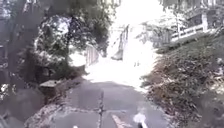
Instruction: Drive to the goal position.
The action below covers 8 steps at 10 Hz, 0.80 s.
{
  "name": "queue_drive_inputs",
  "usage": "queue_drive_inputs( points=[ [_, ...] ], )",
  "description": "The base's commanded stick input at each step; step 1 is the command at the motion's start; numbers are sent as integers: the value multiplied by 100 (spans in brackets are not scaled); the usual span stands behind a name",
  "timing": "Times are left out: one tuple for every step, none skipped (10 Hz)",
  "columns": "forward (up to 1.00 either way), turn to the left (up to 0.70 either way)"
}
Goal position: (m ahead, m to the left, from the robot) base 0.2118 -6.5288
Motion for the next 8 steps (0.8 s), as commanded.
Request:
queue_drive_inputs(
  points=[
    [50,-50],
    [50,-50],
    [50,-11],
    [50,0],
    [50,0],
    [50,0],
    [50,0],
    [50,0]
  ],
)
